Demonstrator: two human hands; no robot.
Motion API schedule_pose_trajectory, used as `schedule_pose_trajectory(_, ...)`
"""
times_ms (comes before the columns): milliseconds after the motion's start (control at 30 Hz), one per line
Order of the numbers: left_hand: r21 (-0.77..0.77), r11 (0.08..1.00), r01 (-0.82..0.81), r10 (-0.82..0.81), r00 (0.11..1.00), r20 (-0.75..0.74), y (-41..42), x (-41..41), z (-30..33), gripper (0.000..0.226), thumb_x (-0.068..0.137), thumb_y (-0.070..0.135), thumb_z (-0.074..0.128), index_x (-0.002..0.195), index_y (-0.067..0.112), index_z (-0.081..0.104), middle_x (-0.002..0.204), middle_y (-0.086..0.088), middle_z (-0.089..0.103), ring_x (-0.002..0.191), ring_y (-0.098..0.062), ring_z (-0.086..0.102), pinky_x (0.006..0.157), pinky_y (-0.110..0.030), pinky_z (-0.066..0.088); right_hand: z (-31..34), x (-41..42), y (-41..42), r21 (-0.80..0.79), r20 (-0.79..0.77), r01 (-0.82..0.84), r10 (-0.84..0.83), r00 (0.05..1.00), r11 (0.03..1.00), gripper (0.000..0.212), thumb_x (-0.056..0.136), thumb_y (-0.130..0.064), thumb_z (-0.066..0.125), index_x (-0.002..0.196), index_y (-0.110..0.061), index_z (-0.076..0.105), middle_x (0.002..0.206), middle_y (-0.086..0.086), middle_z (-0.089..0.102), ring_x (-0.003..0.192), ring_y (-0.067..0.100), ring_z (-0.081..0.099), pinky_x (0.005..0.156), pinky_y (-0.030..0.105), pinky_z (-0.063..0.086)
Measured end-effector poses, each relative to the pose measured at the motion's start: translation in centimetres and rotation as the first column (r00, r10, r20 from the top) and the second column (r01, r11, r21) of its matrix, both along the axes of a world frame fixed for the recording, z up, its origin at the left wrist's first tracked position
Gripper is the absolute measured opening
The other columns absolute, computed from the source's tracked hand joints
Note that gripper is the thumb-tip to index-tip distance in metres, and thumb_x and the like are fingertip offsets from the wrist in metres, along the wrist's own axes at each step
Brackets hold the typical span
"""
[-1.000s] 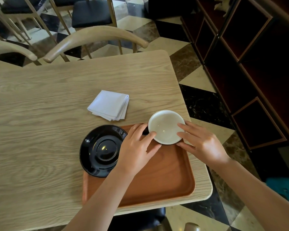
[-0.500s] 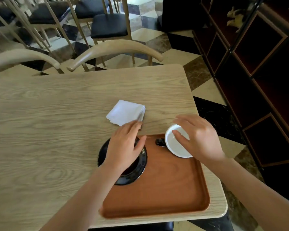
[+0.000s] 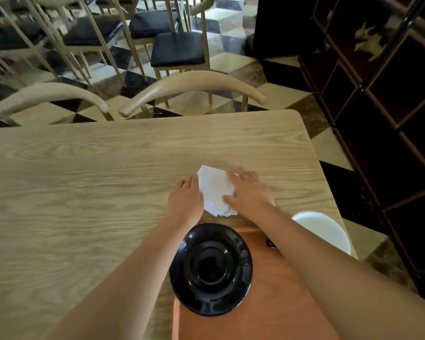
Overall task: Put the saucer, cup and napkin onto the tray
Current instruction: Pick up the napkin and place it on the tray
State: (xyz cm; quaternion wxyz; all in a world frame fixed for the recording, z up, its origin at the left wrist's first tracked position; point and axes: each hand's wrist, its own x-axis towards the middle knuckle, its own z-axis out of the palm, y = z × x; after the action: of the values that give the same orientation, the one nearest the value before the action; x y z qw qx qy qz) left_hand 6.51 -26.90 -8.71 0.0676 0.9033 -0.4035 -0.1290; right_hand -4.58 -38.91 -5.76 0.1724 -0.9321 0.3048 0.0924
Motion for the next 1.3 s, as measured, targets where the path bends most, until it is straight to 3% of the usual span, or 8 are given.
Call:
schedule_pose_trajectory(167, 0.056, 0.997, 0.056, -0.06, 0.996, 0.064, 1.1, -1.1, 0.0, 0.054, 0.099, 0.023, 0.026, 0.145, 0.002, 0.008, 0.155, -0.013, 0.019, 0.141, -0.026, 0.016, 0.113, -0.038, 0.023, -1.4, -0.4, 1.2, -0.095, -0.079, -0.089, 0.081, 0.994, 0.992, 0.063, 0.095, -0.044, 0.031, 0.147, -0.024, 0.003, 0.157, 0.005, -0.002, 0.143, 0.024, 0.002, 0.114, 0.043, 0.015)
schedule_pose_trajectory(367, -0.281, 0.947, -0.157, 0.115, 0.98, -0.161, 0.4, -0.7, 2.1, 0.022, 0.089, 0.005, 0.044, 0.107, -0.004, 0.054, 0.105, -0.023, 0.058, 0.1, -0.036, 0.052, 0.078, -0.038, 0.039, -0.6, -0.2, 1.3, -0.077, -0.064, -0.051, 0.046, 0.997, 0.996, 0.062, 0.094, -0.042, 0.038, 0.146, -0.024, 0.012, 0.156, 0.005, 0.007, 0.138, 0.025, 0.012, 0.109, 0.044, 0.023)
schedule_pose_trajectory(467, -0.189, 0.888, -0.419, 0.289, 0.829, -0.479, -0.2, 1.0, 2.8, 0.019, 0.084, 0.009, 0.048, 0.093, 0.001, 0.062, 0.084, -0.015, 0.058, 0.081, -0.029, 0.054, 0.066, -0.031, 0.035, -0.3, -0.1, 1.3, -0.054, -0.048, -0.031, 0.029, 0.998, 0.998, 0.061, 0.092, -0.041, 0.043, 0.145, -0.025, 0.017, 0.155, 0.001, 0.012, 0.136, 0.026, 0.016, 0.106, 0.043, 0.024)
schedule_pose_trajectory(633, 0.033, 0.772, -0.634, 0.378, 0.417, -0.826, -1.0, 1.8, 4.4, 0.011, 0.086, 0.008, 0.05, 0.097, 0.009, 0.052, 0.081, -0.001, 0.055, 0.091, -0.022, 0.053, 0.079, -0.032, 0.046, -0.1, -0.1, 1.2, 0.061, 0.029, 0.04, -0.042, 0.999, 0.997, 0.06, 0.087, -0.035, 0.051, 0.142, -0.027, 0.027, 0.154, -0.002, 0.018, 0.135, 0.025, 0.017, 0.106, 0.042, 0.022)
schedule_pose_trajectory(867, -0.036, 0.76, -0.649, 0.225, 0.315, -0.922, 1.1, 1.1, 6.2, 0.014, 0.087, 0.002, 0.054, 0.097, 0.008, 0.062, 0.102, -0.011, 0.065, 0.095, -0.022, 0.063, 0.079, -0.031, 0.054, -0.1, -0.3, 1.5, 0.27, 0.231, 0.12, -0.185, 0.955, 0.955, 0.059, 0.084, -0.023, 0.057, 0.139, -0.024, 0.035, 0.148, -0.002, 0.033, 0.134, 0.024, 0.026, 0.108, 0.039, 0.027)
schedule_pose_trajectory(1000, -0.161, 0.726, -0.668, 0.056, 0.292, -0.955, 3.3, -0.1, 7.9, 0.016, 0.087, 0.001, 0.054, 0.099, 0.007, 0.064, 0.091, -0.006, 0.068, 0.086, -0.017, 0.066, 0.074, -0.025, 0.058, 0.9, -0.2, 2.6, 0.599, 0.299, 0.232, -0.482, 0.824, 0.767, 0.062, 0.086, -0.022, 0.058, 0.141, -0.024, 0.029, 0.13, 0.002, 0.05, 0.119, 0.021, 0.049, 0.093, 0.03, 0.039)
schedule_pose_trajectory(1167, -0.222, 0.656, -0.721, -0.098, 0.21, -0.973, 6.6, -2.2, 9.3, 0.014, 0.086, 0.001, 0.054, 0.091, 0.009, 0.064, 0.078, 0.0, 0.073, 0.078, -0.013, 0.069, 0.067, -0.022, 0.056, 2.4, -1.6, 4.6, 0.932, 0.094, 0.211, -0.757, 0.646, 0.296, 0.049, 0.079, -0.029, 0.068, 0.124, -0.017, 0.051, 0.108, 0.009, 0.068, 0.089, 0.022, 0.066, 0.08, 0.039, 0.055)
schedule_pose_trajectory(1300, -0.29, 0.619, -0.73, -0.008, 0.363, -0.932, 8.7, -4.3, 9.9, 0.015, 0.083, -0.001, 0.059, 0.087, 0.011, 0.067, 0.081, -0.004, 0.071, 0.077, -0.015, 0.068, 0.067, -0.024, 0.057, 3.5, -4.4, 6.2, 0.948, 0.12, 0.163, -0.782, 0.611, 0.272, 0.054, 0.067, -0.016, 0.075, 0.119, -0.013, 0.057, 0.102, 0.017, 0.07, 0.086, 0.03, 0.068, 0.08, 0.046, 0.055)
